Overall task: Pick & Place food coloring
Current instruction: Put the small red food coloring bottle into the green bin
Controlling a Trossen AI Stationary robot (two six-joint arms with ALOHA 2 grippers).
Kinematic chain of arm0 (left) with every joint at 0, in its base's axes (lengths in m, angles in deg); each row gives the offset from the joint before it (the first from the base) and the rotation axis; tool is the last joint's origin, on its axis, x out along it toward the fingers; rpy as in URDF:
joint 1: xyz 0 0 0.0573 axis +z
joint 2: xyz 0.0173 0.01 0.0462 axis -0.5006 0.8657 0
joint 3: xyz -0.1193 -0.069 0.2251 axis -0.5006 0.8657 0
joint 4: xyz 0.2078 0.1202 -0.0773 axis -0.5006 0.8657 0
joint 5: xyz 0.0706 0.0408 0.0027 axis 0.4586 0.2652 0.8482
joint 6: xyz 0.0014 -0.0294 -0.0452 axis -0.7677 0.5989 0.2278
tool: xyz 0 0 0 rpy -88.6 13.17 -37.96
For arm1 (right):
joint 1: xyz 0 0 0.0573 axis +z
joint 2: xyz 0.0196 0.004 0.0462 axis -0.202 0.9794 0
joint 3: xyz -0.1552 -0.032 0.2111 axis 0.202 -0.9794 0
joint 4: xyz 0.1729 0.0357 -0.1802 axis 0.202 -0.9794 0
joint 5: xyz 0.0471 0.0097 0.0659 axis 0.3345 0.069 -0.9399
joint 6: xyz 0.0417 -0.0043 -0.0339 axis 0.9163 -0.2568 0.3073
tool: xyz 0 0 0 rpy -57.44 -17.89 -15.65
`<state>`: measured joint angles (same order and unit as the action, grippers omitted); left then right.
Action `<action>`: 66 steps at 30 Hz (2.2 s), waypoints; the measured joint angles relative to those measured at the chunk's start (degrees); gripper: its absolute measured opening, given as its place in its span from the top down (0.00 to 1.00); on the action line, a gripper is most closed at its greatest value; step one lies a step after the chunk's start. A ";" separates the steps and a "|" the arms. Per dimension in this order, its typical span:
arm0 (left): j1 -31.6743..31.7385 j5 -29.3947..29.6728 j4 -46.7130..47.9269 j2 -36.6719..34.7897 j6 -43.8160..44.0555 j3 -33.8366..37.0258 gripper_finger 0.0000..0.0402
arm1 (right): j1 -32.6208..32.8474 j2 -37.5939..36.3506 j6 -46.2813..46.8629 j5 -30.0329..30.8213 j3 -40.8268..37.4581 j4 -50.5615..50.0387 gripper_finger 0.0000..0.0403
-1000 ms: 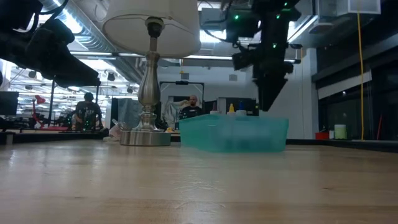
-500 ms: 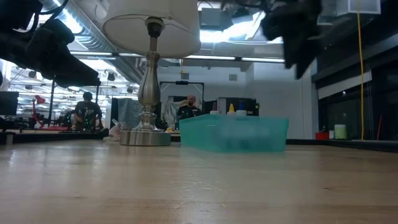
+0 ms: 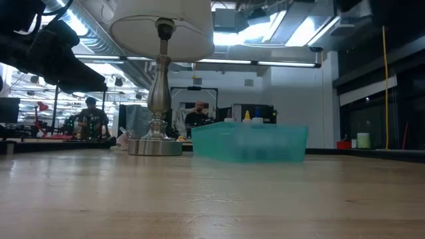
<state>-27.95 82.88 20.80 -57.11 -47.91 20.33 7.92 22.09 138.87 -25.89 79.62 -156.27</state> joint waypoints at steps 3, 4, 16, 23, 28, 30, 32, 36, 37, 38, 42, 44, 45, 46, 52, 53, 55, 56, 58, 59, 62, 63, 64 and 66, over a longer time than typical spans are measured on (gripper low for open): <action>0.00 0.00 0.00 -0.02 0.00 -0.01 0.33 | 5.28 0.02 6.34 -0.07 0.00 0.73 0.14; -0.01 0.00 0.00 -0.02 0.00 0.01 0.33 | 6.95 0.03 8.45 -0.06 0.00 0.91 0.14; 0.00 0.00 0.01 -0.02 0.00 0.00 0.34 | 21.29 7.55 28.28 0.33 0.00 3.56 0.14; -0.01 0.00 0.02 0.00 0.00 0.01 0.33 | 22.68 12.54 32.07 -0.18 -3.23 11.74 0.14; 0.01 0.00 0.00 -0.02 0.00 0.00 0.33 | 23.96 14.49 35.07 -2.12 -7.95 16.78 0.14; 0.01 0.00 0.00 0.00 0.00 0.00 0.33 | 24.56 14.49 36.88 -2.38 -9.55 16.94 0.14; 0.00 -0.01 0.00 -0.01 0.00 0.01 0.34 | 24.68 14.49 38.07 -2.62 -10.99 17.47 0.15; 0.00 -0.01 0.01 -0.02 0.02 0.01 0.34 | 24.61 14.49 38.36 -2.63 -13.92 20.15 0.18; 0.01 0.00 0.01 0.00 0.00 -0.01 0.34 | 24.61 14.47 38.38 -2.65 -14.76 21.68 0.19; 0.01 0.00 0.00 0.00 0.00 0.01 0.34 | 24.63 14.47 38.43 -2.67 -15.70 23.29 0.19; 0.01 -0.01 0.00 0.00 0.00 -0.01 0.34 | 24.63 14.47 38.85 -3.54 -19.24 28.97 0.21; 0.00 0.00 0.01 -0.01 0.01 0.01 0.34 | 24.63 14.47 38.85 -3.54 -20.62 30.66 0.22; 0.01 0.00 0.00 -0.02 0.00 0.00 0.34 | 24.63 14.47 38.87 -3.54 -21.14 31.09 0.22; -0.01 -0.02 0.00 0.00 0.00 0.00 0.34 | 24.63 14.47 39.02 -3.55 -21.56 31.34 0.22; 0.00 0.00 0.00 -0.02 0.01 0.01 0.34 | 24.85 14.40 39.81 -4.70 -23.55 34.45 0.22; 0.00 -0.01 0.00 -0.01 0.01 0.00 0.34 | 24.88 14.40 39.81 -4.72 -23.62 34.58 0.23; -0.01 -0.01 0.00 -0.02 0.01 0.01 0.34 | 24.87 14.40 39.79 -4.75 -23.63 34.68 0.26; 0.01 -0.01 0.00 -0.02 0.02 0.00 0.34 | 24.87 14.40 39.79 -4.92 -23.63 34.71 0.28; 0.00 0.00 0.00 0.00 0.02 0.01 0.34 | 24.87 14.40 39.79 -5.57 -23.63 34.75 0.33; 0.01 0.00 0.00 -0.02 0.00 0.01 0.34 | 24.87 14.40 39.76 -5.68 -23.63 34.81 0.36; 0.01 0.00 0.00 -0.01 0.00 0.00 0.34 | 24.87 14.40 39.72 -5.68 -23.63 35.38 0.44; 0.01 -0.01 0.00 -0.01 0.01 0.00 0.34 | 24.87 14.40 39.70 -5.68 -23.63 35.41 0.46; -0.01 0.00 0.00 0.00 0.01 0.00 0.34 | 24.87 14.40 39.68 -5.68 -23.63 35.41 0.48; 0.01 0.00 0.00 -0.01 0.01 0.00 0.34 | 24.87 14.40 39.65 -5.66 -23.63 35.41 0.52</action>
<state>-27.94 82.88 20.80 -57.12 -47.90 20.33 32.79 36.49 178.52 -31.56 55.99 -120.86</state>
